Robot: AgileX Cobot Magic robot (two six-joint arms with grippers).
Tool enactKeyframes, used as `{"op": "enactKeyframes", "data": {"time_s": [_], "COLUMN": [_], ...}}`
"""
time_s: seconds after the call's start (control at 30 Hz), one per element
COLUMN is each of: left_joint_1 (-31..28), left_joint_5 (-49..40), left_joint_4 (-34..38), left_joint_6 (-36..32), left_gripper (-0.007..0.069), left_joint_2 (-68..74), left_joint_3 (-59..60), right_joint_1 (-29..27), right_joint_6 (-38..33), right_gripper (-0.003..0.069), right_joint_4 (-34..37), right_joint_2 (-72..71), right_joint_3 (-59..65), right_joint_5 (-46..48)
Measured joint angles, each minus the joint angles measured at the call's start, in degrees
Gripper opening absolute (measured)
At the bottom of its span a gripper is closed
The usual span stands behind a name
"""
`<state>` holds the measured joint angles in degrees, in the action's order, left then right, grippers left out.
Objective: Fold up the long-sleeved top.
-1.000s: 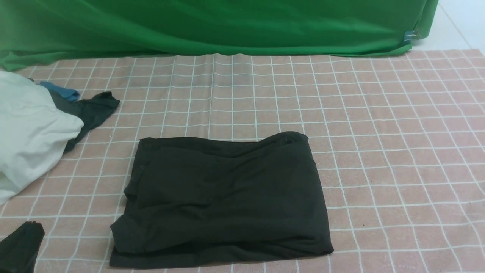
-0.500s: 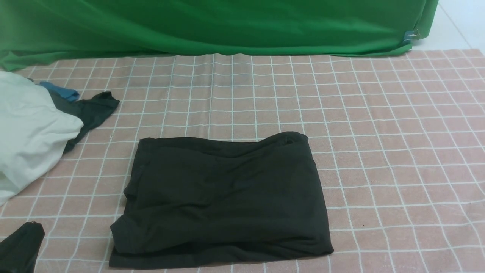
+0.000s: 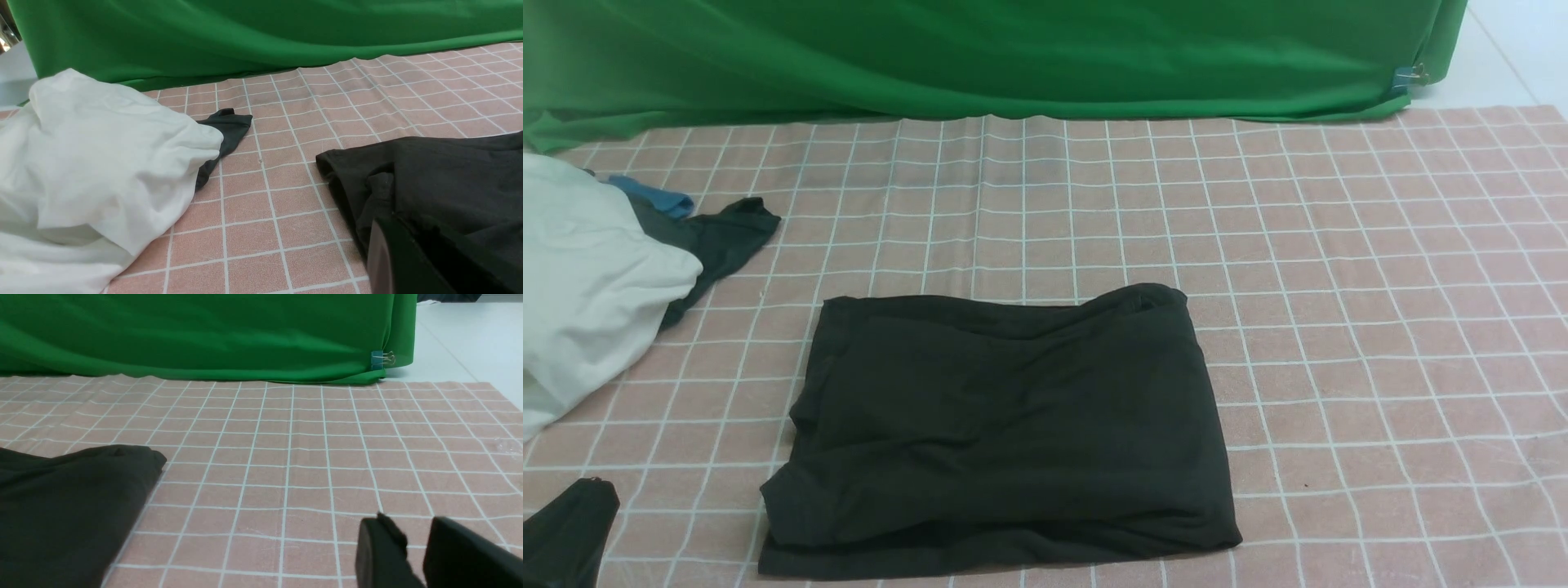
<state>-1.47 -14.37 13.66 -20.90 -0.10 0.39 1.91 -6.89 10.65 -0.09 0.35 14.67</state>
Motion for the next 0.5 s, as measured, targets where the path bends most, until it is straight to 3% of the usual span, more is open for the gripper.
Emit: {"op": "enactKeyframes", "data": {"time_s": [0.5], "left_joint_1": [0.0], "left_joint_5": [0.0], "left_joint_4": [-0.3], "left_joint_6": [-0.1], "left_gripper": [0.0018], "left_joint_2": [0.0], "left_joint_3": [0.0], "right_joint_1": [0.0], "right_joint_6": [0.0], "right_gripper": [0.0223], "right_joint_4": [0.0], "right_joint_2": [0.0], "right_joint_3": [0.0], "right_joint_5": [0.0]}}
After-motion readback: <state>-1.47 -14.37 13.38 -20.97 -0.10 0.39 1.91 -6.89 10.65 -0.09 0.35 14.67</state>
